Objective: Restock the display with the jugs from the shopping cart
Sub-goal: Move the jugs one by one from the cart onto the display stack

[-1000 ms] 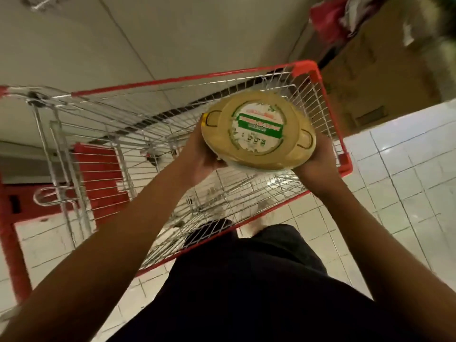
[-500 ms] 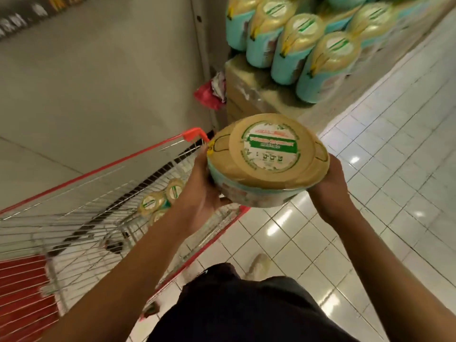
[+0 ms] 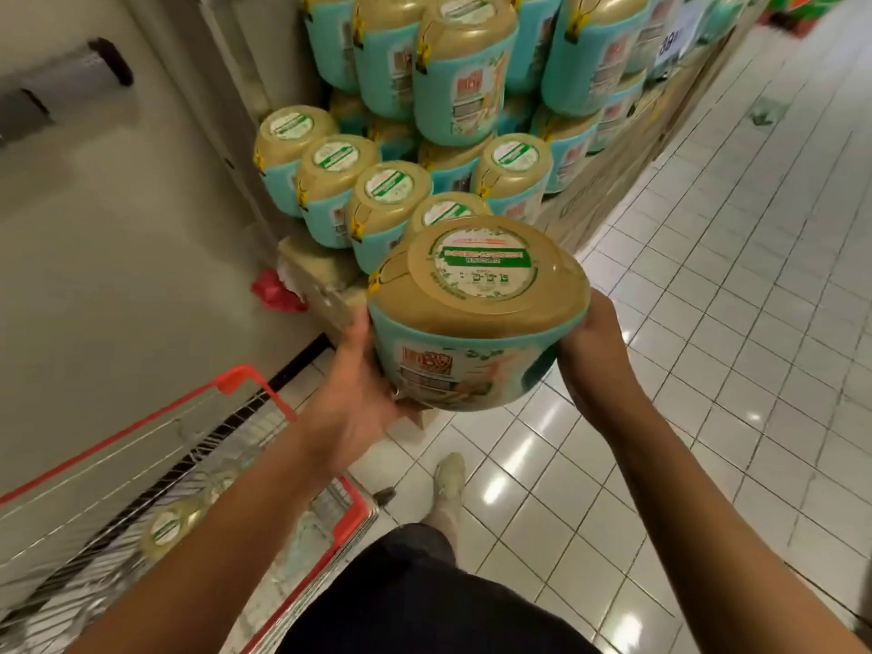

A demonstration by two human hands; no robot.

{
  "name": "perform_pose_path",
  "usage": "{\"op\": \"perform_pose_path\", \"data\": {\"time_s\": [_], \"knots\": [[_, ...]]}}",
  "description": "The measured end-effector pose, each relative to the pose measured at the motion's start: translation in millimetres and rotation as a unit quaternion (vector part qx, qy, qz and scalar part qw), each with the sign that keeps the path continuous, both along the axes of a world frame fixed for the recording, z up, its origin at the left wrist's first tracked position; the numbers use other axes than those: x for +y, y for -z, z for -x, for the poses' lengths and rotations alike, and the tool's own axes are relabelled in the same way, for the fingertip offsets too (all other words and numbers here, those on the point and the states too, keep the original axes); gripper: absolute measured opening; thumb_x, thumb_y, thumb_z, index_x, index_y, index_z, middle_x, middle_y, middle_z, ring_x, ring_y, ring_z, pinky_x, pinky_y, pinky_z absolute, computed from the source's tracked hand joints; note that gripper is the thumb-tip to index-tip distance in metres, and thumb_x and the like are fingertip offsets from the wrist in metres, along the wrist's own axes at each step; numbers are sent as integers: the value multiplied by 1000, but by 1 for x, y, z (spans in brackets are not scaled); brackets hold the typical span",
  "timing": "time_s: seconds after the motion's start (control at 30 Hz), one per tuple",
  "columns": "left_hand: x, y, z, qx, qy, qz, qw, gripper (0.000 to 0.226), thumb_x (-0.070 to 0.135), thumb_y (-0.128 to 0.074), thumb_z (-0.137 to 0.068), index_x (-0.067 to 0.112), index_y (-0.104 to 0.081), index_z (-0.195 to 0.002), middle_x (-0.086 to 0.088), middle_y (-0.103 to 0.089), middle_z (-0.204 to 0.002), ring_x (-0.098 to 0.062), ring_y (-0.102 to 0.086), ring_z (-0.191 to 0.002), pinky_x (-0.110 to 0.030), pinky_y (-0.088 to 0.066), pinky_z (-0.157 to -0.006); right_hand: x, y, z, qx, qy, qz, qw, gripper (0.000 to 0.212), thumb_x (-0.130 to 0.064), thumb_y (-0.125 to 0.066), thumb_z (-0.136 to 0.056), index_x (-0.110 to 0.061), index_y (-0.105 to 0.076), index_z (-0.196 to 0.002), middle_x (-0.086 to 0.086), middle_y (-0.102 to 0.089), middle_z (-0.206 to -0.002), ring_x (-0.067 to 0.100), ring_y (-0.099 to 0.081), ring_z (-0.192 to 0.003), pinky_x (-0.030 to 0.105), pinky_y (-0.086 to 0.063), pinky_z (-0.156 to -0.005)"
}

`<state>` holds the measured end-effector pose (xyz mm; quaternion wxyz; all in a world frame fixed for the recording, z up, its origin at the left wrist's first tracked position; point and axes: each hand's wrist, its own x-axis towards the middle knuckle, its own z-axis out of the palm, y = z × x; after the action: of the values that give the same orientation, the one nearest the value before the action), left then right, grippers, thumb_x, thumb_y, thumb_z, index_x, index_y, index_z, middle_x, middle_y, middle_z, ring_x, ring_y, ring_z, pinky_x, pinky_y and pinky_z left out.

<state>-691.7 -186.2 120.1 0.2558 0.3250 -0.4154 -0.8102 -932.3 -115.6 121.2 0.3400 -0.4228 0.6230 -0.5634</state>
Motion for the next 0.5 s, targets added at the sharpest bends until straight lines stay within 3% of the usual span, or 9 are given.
{"op": "perform_pose_path", "data": {"time_s": [0.1,0.23,0.3,0.5], "knots": [[-37,-1,41,19,-5,14,1000,90,81,-59,-82,38,-38,-158,-5,-53,-156,-29,-51,-143,-60,-45,-113,-41,-9,40,-12,-14,18,1000,24,-9,-59,-94,-8,-74,-112,15,-78,-105,33,-75,-102,55,-63,-90],[-86,0,89,29,-1,40,999,66,75,-42,-94,47,-42,-153,0,-55,-154,-26,-53,-142,-65,-43,-111,-94,-15,89,-10,-22,-12,1000,29,5,-53,-99,-6,-72,-118,12,-78,-109,30,-75,-106,52,-62,-93],[-107,1,110,24,-11,50,998,67,78,-46,-92,49,-43,-153,2,-53,-156,-26,-51,-143,-66,-43,-111,-116,-15,110,-14,-20,-14,1000,27,4,-54,-99,-5,-72,-117,13,-78,-109,32,-75,-106,51,-63,-90],[-157,7,166,-1,-50,54,997,80,84,-62,-79,52,-44,-150,7,-55,-154,-23,-56,-139,-49,-58,-94,-179,-20,164,-31,-31,-25,999,34,-12,-56,-95,-9,-71,-126,8,-77,-117,28,-73,-114,56,-59,-99]]}}
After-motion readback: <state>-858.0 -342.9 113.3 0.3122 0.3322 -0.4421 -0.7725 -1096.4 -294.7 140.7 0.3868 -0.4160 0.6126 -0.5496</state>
